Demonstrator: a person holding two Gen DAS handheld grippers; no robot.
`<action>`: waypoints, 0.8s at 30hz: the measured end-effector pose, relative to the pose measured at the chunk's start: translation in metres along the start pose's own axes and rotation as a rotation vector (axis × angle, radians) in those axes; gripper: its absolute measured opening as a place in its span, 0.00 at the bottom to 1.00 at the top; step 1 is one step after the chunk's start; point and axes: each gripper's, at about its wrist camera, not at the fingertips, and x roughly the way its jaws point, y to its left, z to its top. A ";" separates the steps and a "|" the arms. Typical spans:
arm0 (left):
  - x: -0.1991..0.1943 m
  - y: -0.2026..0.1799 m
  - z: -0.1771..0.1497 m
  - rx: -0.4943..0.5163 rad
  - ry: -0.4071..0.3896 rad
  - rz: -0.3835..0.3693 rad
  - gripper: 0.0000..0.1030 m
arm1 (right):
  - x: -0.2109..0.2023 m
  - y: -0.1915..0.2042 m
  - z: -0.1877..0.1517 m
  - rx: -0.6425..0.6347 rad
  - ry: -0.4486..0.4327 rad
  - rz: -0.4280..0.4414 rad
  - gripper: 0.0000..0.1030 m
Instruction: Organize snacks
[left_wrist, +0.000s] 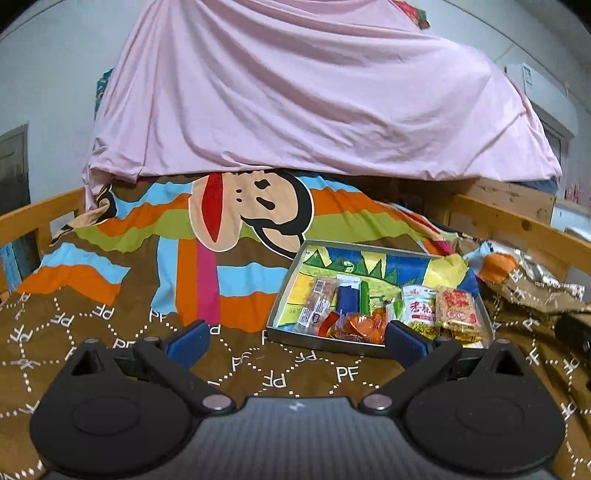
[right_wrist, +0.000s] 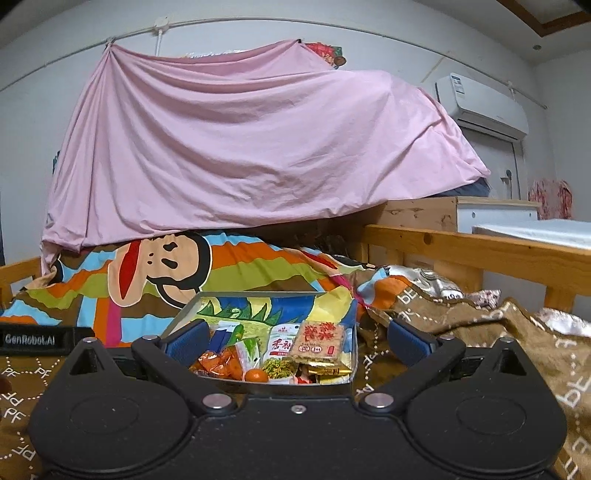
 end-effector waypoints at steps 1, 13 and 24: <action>-0.001 0.001 -0.001 -0.010 -0.004 -0.001 1.00 | -0.004 -0.002 -0.003 0.005 0.002 -0.005 0.99; -0.022 0.002 -0.021 0.038 0.032 0.034 1.00 | -0.039 -0.012 -0.021 0.050 0.032 -0.025 0.99; -0.049 0.006 -0.035 0.079 0.036 0.041 1.00 | -0.065 -0.003 -0.024 0.045 0.023 -0.031 0.99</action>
